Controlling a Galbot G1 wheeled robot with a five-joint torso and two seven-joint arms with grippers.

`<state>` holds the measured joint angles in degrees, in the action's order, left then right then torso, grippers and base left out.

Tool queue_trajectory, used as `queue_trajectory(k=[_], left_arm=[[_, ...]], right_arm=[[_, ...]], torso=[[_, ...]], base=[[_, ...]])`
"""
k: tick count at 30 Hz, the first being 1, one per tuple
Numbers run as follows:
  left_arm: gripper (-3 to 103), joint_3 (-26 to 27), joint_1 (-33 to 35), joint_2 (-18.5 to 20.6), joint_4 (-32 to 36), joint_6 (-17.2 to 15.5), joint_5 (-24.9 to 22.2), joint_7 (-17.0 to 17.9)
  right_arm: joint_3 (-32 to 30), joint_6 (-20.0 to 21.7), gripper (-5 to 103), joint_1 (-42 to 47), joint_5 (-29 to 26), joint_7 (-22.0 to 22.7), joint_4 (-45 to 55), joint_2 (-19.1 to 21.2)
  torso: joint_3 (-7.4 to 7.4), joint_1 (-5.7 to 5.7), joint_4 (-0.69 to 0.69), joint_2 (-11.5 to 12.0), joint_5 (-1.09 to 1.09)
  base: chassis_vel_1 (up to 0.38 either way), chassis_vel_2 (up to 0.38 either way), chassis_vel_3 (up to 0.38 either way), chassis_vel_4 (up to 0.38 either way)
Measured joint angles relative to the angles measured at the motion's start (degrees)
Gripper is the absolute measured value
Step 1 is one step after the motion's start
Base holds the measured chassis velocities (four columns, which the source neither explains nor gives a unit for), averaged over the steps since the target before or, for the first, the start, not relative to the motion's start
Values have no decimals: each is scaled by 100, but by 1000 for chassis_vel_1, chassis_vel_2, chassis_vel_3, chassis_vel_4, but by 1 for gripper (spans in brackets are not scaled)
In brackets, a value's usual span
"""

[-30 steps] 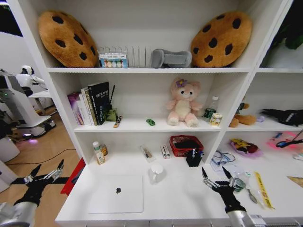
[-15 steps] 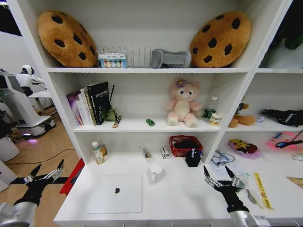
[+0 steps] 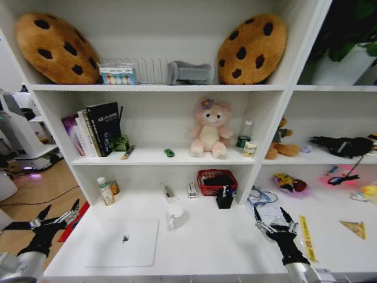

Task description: Organize the objects on the table.

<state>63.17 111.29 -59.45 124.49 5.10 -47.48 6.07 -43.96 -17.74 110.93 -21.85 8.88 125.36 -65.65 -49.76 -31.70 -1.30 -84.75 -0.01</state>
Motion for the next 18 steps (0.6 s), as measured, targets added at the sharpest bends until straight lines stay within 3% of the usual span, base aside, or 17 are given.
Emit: queue_trajectory(k=[11, 14, 18], left_arm=[[100, 0, 0, 0, 0, 0, 0, 0], [100, -1, 0, 0, 1, 0, 0, -4], [100, -1, 0, 0, 0, 0, 0, -3]], right_arm=[[219, 100, 100, -133, 48, 18, -33, -29], [335, 78, 100, -103, 191, 24, 13, -56], [676, 28, 100, 107, 430, 3, 142, -221]], torso=[[-1, 0, 0, 0, 0], [-1, -1, -1, 1, 6], [-1, -1, -1, 0, -1]], base=[[-194, -199, 195, 200], [-109, -112, 97, 90], [-5, -17, 13, -4]])
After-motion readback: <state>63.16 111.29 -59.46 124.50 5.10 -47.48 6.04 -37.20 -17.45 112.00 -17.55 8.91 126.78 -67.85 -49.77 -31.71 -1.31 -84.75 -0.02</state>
